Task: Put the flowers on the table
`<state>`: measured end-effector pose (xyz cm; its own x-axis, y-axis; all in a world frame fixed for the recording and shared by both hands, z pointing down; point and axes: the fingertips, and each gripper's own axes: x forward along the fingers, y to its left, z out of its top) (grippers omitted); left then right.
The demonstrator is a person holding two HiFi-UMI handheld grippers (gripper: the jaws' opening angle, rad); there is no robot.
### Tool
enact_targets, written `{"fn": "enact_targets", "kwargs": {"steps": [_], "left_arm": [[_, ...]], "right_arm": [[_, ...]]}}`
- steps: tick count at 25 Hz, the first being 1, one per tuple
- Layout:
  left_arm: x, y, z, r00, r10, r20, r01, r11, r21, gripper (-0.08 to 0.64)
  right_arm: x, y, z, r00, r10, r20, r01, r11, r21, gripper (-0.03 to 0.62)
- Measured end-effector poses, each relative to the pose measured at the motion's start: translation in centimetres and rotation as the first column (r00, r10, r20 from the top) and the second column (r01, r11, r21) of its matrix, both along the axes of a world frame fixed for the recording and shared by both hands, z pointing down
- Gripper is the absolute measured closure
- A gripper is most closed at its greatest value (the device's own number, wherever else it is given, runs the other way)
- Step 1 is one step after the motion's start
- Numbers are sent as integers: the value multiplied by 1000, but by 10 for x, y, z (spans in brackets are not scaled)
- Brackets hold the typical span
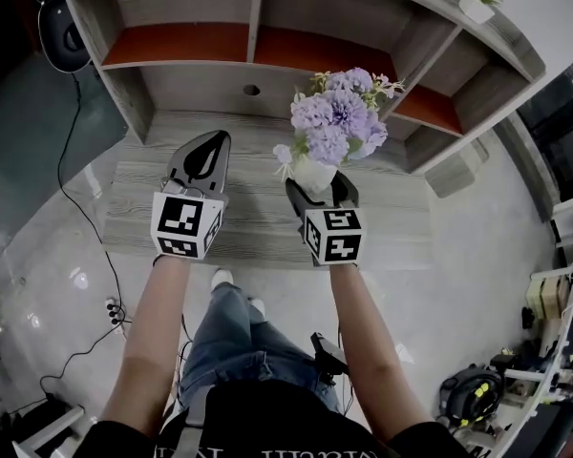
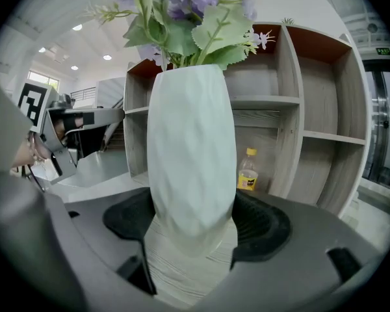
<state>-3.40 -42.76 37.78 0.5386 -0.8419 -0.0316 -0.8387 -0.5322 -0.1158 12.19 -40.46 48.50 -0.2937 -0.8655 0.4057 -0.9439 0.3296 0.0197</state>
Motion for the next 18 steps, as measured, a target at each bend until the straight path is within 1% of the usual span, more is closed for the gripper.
{"fn": "enact_targets", "kwargs": {"steps": [9,14,18], "left_arm": [[-4,-13,30,1000,-17,-7,16,999,-43,548],[-8,-20,36,1000,-29,-8,28,999,-46,548],[-11,-26,37,1000,-28,-7,28,999,-34,548]], "right_arm": [[-17,-22,52,1000,-27,5,28,999,-30,218],[-26,-33,76,999,-41,24,42,998,-40,218],[-30,-42,90,998,-46,38,47,998,-34,218]]}}
